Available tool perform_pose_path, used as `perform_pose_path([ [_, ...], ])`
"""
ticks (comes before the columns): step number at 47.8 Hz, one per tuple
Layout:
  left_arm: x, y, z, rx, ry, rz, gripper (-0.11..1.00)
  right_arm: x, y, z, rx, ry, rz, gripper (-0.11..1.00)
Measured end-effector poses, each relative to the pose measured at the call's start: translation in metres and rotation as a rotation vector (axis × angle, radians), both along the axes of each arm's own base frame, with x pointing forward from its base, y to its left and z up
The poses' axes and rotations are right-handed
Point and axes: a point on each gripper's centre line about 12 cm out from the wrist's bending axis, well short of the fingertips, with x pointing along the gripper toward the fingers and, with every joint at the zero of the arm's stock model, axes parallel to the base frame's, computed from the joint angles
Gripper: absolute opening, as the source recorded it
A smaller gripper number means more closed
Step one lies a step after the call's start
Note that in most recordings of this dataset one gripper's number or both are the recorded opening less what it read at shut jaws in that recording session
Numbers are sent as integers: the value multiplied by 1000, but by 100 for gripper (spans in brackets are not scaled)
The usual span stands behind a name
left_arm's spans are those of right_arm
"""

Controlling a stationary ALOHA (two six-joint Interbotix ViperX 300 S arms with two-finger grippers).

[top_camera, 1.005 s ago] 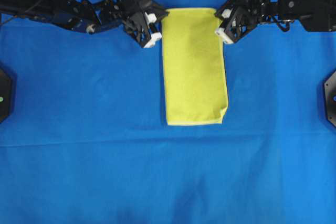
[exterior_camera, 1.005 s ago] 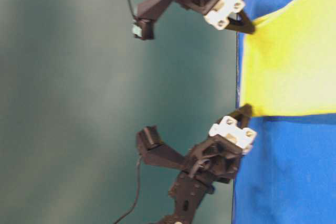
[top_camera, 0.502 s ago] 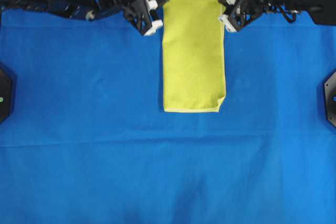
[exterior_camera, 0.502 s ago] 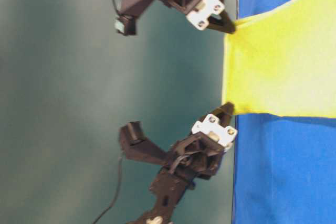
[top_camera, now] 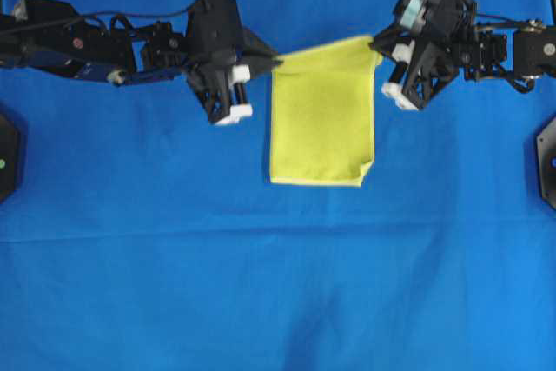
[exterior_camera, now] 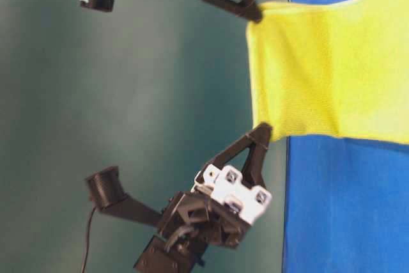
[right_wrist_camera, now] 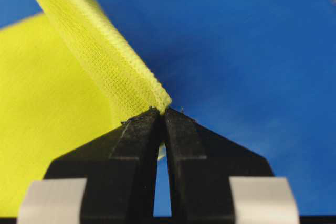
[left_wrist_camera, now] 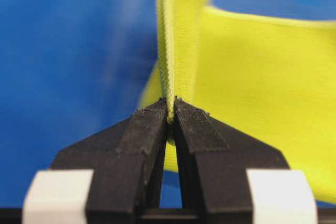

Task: Fold the yellow towel.
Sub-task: 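Fold the top half down over the bottom half with both grippers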

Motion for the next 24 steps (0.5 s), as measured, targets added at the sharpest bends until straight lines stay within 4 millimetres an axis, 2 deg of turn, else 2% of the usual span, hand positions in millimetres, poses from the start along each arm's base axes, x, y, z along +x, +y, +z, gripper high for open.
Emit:
perform_pose_path([
  [12, -2, -50, -14, -35, 79, -111, 3, 3, 40, -9, 12, 29, 121, 4],
  [16, -2, -62, -18, -37, 90, -140, 3, 4, 52, -14, 27, 39, 151, 4],
  [24, 0, -77, -42, -44, 144, -176, 3, 6, 71, -31, 66, 80, 193, 4],
])
